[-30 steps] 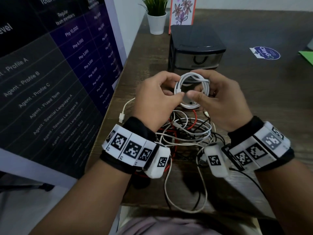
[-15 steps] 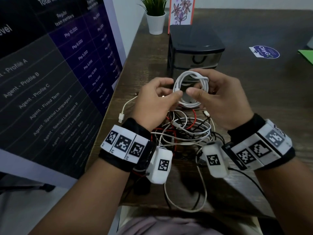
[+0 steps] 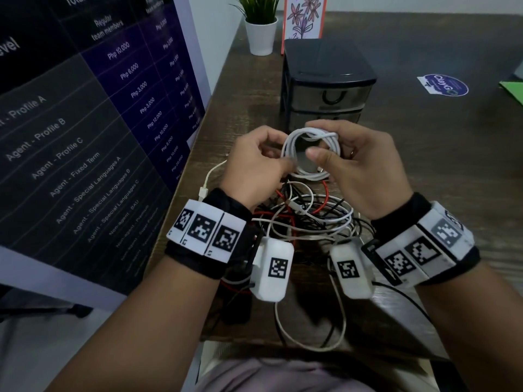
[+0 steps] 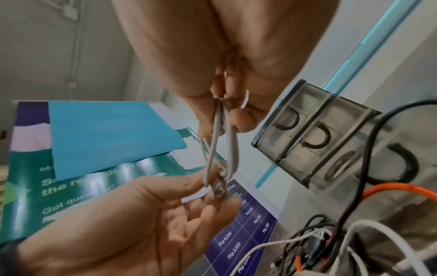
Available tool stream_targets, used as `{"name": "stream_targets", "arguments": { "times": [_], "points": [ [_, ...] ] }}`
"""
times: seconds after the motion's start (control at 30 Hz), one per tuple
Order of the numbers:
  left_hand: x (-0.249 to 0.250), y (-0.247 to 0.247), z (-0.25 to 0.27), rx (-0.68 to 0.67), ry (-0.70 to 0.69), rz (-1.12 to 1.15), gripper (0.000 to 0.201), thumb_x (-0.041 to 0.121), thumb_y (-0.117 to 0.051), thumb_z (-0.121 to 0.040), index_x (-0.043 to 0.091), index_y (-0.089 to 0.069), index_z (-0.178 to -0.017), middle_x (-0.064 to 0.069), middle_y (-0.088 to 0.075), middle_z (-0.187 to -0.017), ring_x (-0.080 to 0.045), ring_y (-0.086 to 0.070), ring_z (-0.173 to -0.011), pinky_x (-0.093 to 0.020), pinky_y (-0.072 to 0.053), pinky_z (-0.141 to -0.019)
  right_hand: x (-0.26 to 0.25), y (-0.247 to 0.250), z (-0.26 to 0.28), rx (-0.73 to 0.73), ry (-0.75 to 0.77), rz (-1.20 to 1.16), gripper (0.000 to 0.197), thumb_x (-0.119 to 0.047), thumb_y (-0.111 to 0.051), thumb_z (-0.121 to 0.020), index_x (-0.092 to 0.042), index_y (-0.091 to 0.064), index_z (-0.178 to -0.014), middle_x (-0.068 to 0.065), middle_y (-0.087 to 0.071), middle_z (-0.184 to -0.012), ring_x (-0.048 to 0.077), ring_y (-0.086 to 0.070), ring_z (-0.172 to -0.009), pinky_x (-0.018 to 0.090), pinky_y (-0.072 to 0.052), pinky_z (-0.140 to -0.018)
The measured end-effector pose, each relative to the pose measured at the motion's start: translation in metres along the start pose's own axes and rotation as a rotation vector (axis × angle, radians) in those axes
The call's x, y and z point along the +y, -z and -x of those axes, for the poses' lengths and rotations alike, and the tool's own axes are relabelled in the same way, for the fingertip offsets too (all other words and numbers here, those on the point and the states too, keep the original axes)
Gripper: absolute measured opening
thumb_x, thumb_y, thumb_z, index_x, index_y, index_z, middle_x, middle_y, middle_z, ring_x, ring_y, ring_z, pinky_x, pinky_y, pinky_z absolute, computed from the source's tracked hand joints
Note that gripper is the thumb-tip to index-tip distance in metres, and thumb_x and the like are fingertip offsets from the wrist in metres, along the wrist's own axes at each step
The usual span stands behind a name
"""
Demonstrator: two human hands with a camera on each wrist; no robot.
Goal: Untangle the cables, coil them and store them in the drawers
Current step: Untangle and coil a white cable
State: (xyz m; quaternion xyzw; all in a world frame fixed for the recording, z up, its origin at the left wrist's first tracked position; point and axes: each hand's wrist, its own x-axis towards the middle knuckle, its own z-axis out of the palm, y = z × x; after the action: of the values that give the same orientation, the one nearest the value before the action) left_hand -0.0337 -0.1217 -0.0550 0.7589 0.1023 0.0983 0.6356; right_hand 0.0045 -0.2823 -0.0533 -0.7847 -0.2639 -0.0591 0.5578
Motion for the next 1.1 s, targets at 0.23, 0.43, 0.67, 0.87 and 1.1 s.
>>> {"name": "stream_targets", "arguments": {
  "times": [0.23, 0.43, 0.67, 0.87, 1.1],
  "points": [
    [0.0, 0.005, 0.003, -0.136, 0.104, 0.029, 0.013, 0.01, -0.071, -0.088, 0.005, -0.068, -0.099, -0.009, -0.073, -0.078, -0.018, -0.064, -0.063, -0.025, -0.056, -0.061, 0.008, 0.005, -0.003, -0.005, -0.13, -0.085, 0.016, -0.013, -0.065, -0.094, -0.021, -0.071, -0.107, -0.015, -0.068, -0.07, 0.0, -0.062, -0.062, 0.013, -0.047, -0.054],
    [0.009, 0.01, 0.006, -0.214, 0.08, 0.066, 0.033, 0.034, -0.081, -0.065, 0.007, -0.071, -0.082, -0.011, -0.065, -0.07, -0.014, -0.054, -0.057, -0.02, -0.046, -0.054, 0.012, 0.014, -0.009, -0.044, -0.206, -0.142, 0.015, -0.023, -0.055, -0.101, -0.023, -0.07, -0.101, -0.005, -0.053, -0.06, 0.012, -0.046, -0.046, 0.023, -0.038, -0.041],
    [0.011, 0.027, 0.008, -0.345, 0.03, 0.027, 0.015, 0.023, -0.077, -0.073, 0.009, -0.071, -0.077, -0.007, -0.063, -0.068, -0.01, -0.054, -0.056, -0.017, -0.045, -0.051, 0.018, 0.035, -0.014, -0.212, -0.323, -0.4, 0.023, -0.029, -0.064, -0.086, -0.022, -0.072, -0.106, -0.001, -0.05, -0.063, 0.017, -0.042, -0.056, 0.028, -0.035, -0.053],
    [0.006, 0.031, 0.002, -0.285, -0.041, -0.206, 0.011, 0.011, -0.065, -0.093, 0.013, -0.073, -0.101, -0.006, -0.063, -0.074, -0.009, -0.056, -0.058, -0.022, -0.048, -0.054, 0.027, 0.032, -0.015, -0.176, -0.338, -0.36, 0.01, -0.032, -0.064, -0.089, -0.022, -0.066, -0.088, -0.003, -0.055, -0.063, 0.015, -0.046, -0.048, 0.025, -0.038, -0.048],
    [-0.007, 0.018, 0.004, -0.258, -0.132, -0.295, 0.023, 0.018, -0.068, -0.092, 0.03, -0.069, -0.112, 0.002, -0.061, -0.075, -0.003, -0.055, -0.06, -0.017, -0.049, -0.061, 0.034, 0.036, -0.017, -0.096, -0.382, -0.223, 0.012, -0.014, -0.061, -0.096, -0.015, -0.072, -0.092, -0.002, -0.06, -0.063, 0.015, -0.053, -0.052, 0.03, -0.046, -0.053]
  ]
}}
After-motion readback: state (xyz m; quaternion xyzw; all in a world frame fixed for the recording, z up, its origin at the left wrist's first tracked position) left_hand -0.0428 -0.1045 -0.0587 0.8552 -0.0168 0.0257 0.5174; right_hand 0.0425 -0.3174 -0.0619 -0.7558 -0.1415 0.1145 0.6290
